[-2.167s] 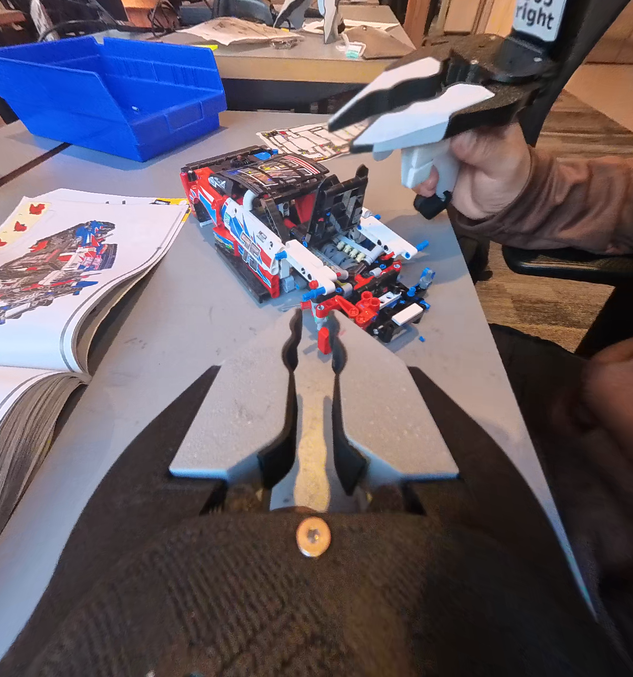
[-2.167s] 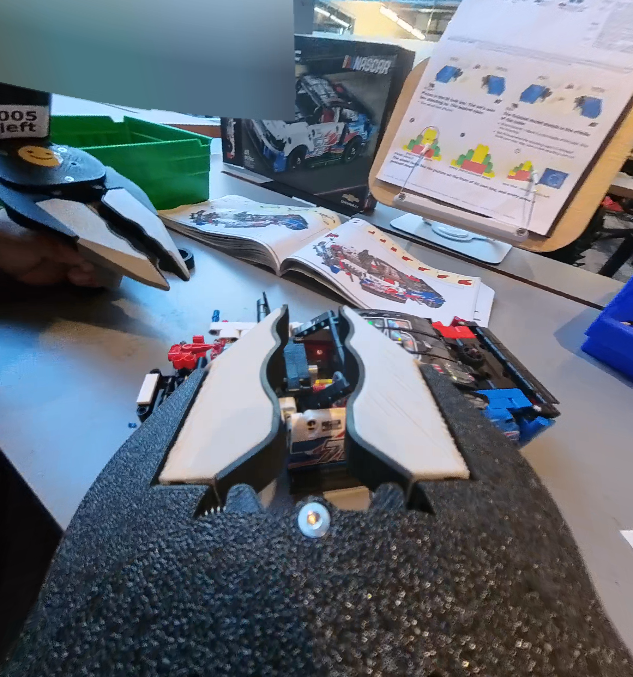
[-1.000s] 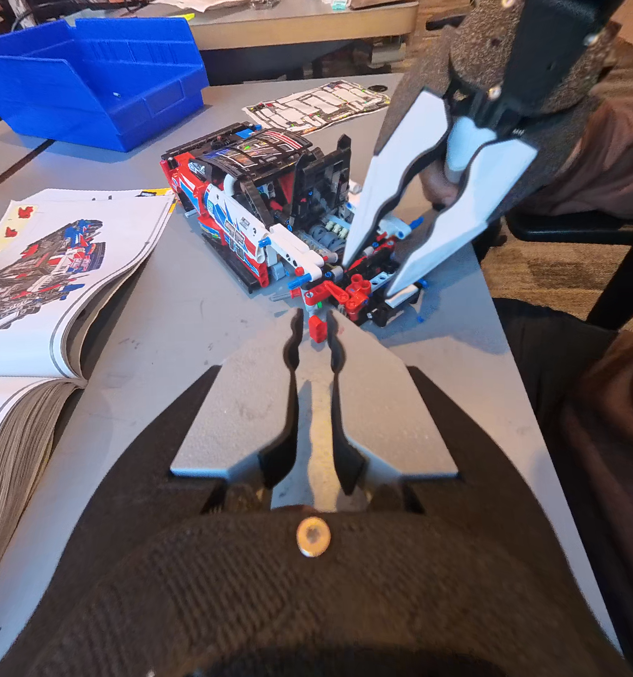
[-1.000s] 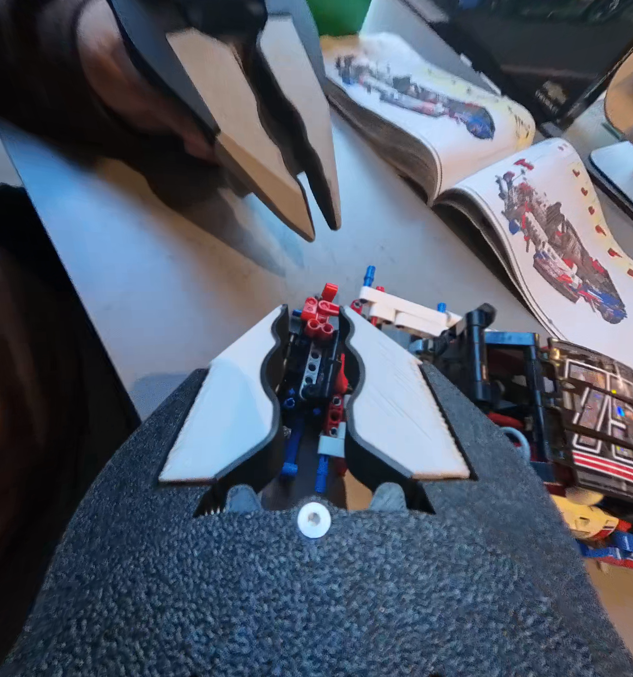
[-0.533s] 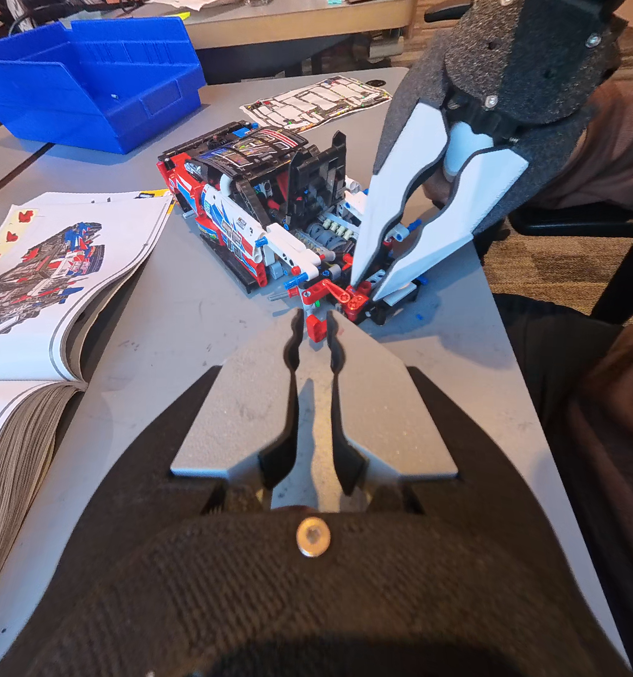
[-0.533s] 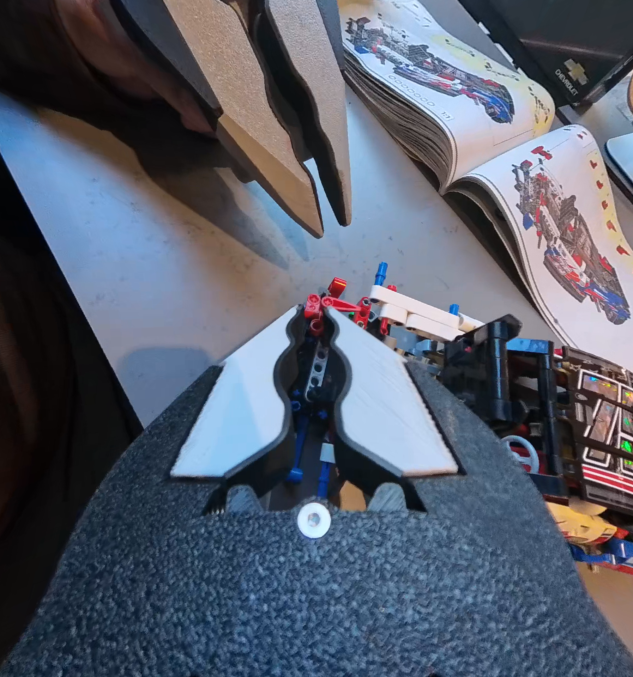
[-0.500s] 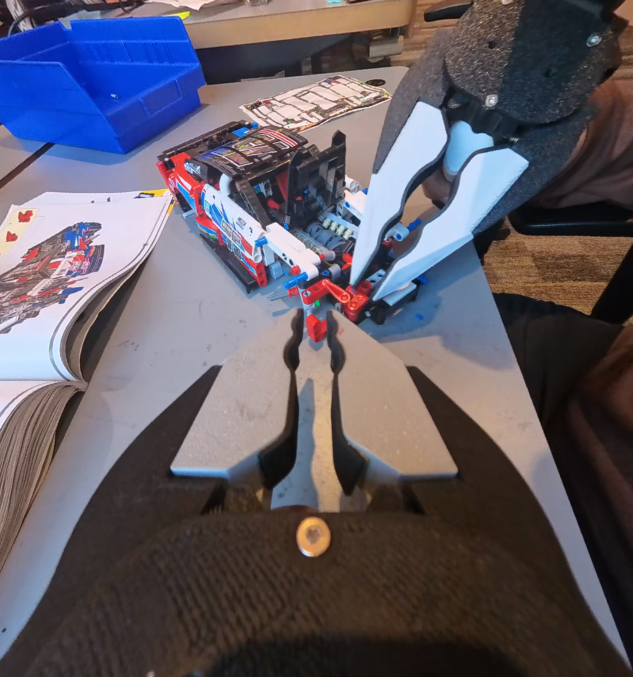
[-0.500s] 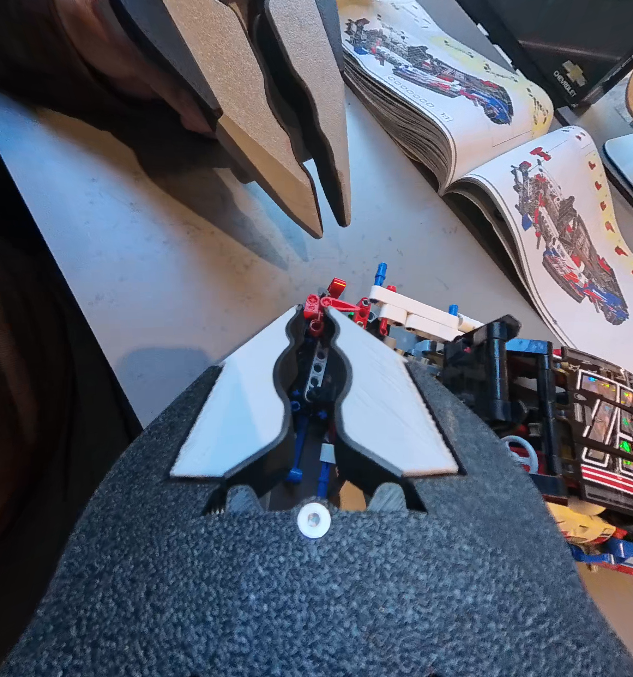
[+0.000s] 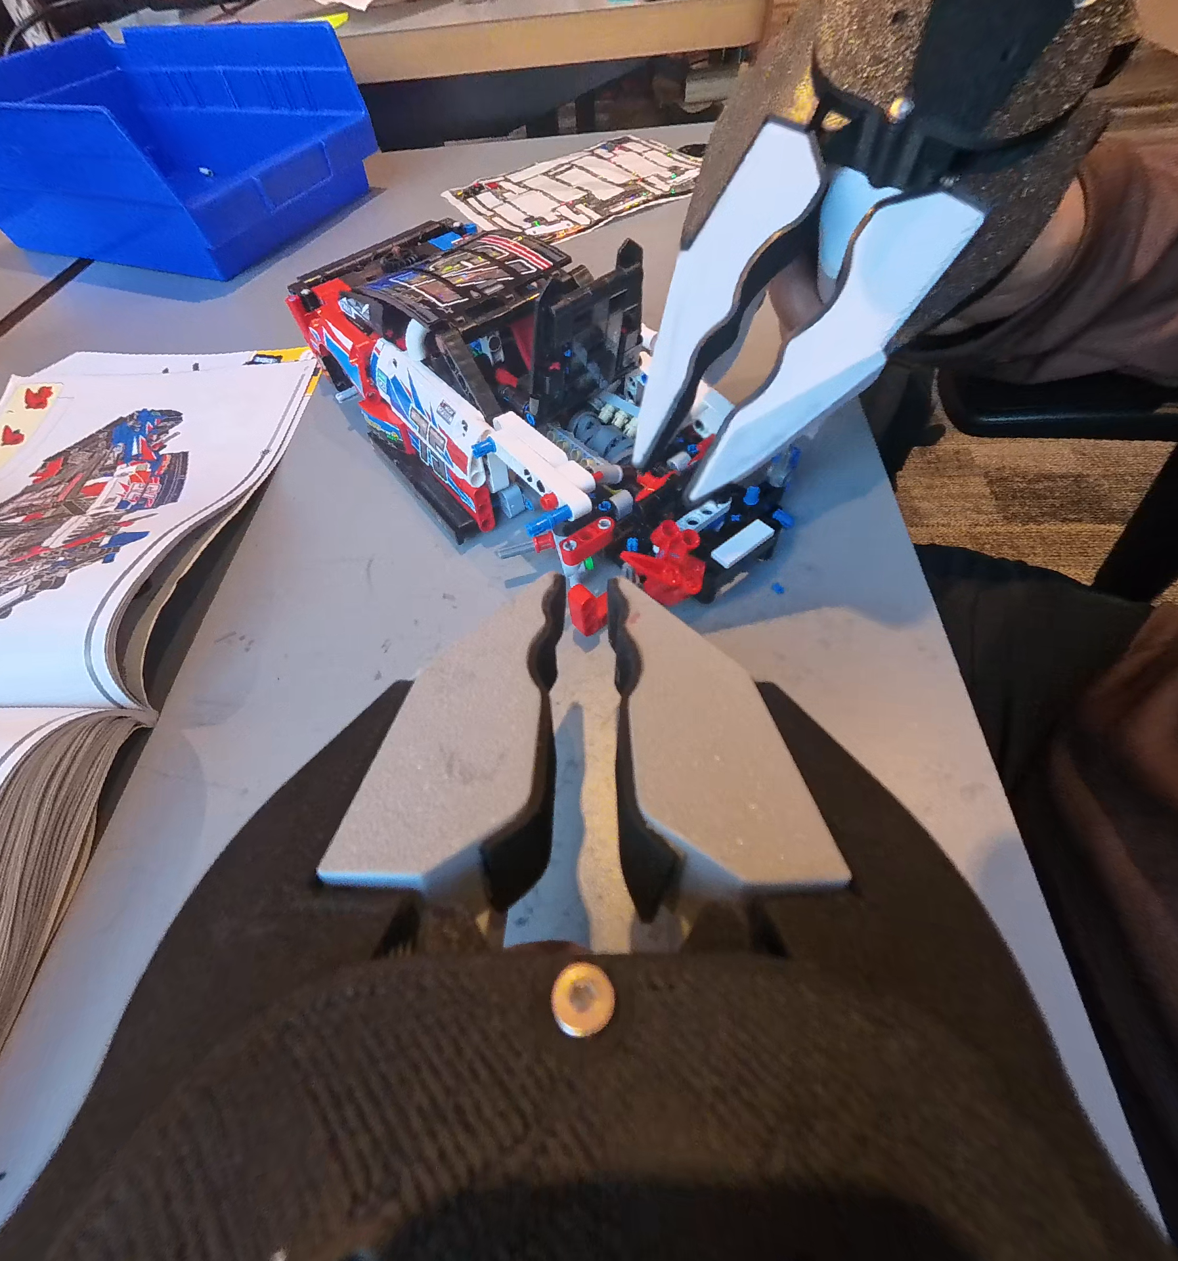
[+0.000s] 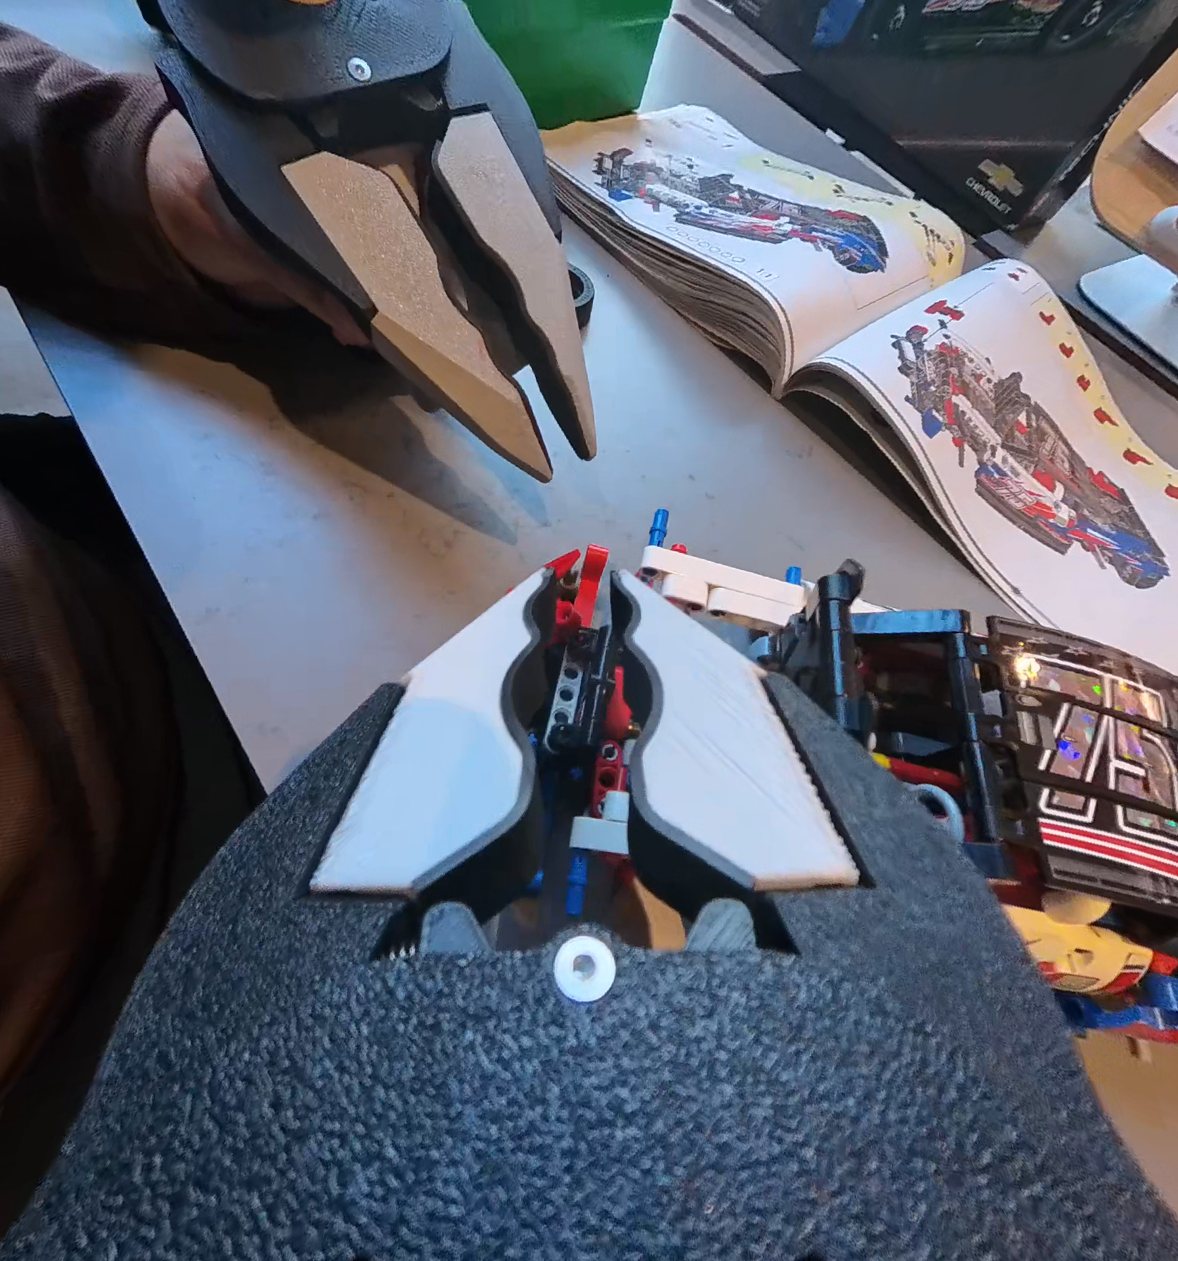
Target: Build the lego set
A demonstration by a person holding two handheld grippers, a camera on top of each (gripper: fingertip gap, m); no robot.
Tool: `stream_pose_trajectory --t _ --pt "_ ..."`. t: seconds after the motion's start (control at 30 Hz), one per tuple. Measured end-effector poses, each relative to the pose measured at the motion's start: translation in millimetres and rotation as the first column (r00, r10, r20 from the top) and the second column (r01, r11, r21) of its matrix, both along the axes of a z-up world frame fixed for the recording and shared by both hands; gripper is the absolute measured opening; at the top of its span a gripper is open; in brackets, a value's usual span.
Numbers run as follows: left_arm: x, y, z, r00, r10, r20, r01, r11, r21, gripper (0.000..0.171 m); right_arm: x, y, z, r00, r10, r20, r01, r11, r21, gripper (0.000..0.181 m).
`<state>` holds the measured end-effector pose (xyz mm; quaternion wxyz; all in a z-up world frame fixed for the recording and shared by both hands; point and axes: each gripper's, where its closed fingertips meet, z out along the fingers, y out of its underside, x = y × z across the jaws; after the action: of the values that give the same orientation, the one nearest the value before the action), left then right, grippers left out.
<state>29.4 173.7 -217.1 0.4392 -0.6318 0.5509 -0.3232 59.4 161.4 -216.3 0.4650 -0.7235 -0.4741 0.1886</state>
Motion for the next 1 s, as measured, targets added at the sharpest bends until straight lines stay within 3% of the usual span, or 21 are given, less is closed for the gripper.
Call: stream_pose_trajectory --t 0.3,0.7,0.9,1.0 --pt "2.8 -9.7 -8.0 0.997 -0.058 -0.052 0.057 0.998 -0.013 0.012 -0.9 -1.6 -4.2 1.0 0.015 0.017 -0.015 1.0 -0.003 0.016" --pt "7.0 -17.9 -21.3 0.984 -0.076 -0.16 0.089 0.993 0.078 0.016 6.0 -3.4 3.1 0.999 0.034 -0.033 -0.035 0.999 -0.035 0.021" --pt "9.1 -21.8 -28.8 0.973 -0.087 -0.213 0.113 0.988 0.109 0.017 2.6 -9.3 -4.2 0.996 0.078 0.046 -0.076 0.996 -0.039 0.021" --pt "13.0 -23.5 -31.4 0.969 -0.086 -0.233 0.118 0.985 0.126 0.016 2.4 -6.2 -14.1 0.985 0.08 0.152 -0.079 0.997 -0.012 0.022"
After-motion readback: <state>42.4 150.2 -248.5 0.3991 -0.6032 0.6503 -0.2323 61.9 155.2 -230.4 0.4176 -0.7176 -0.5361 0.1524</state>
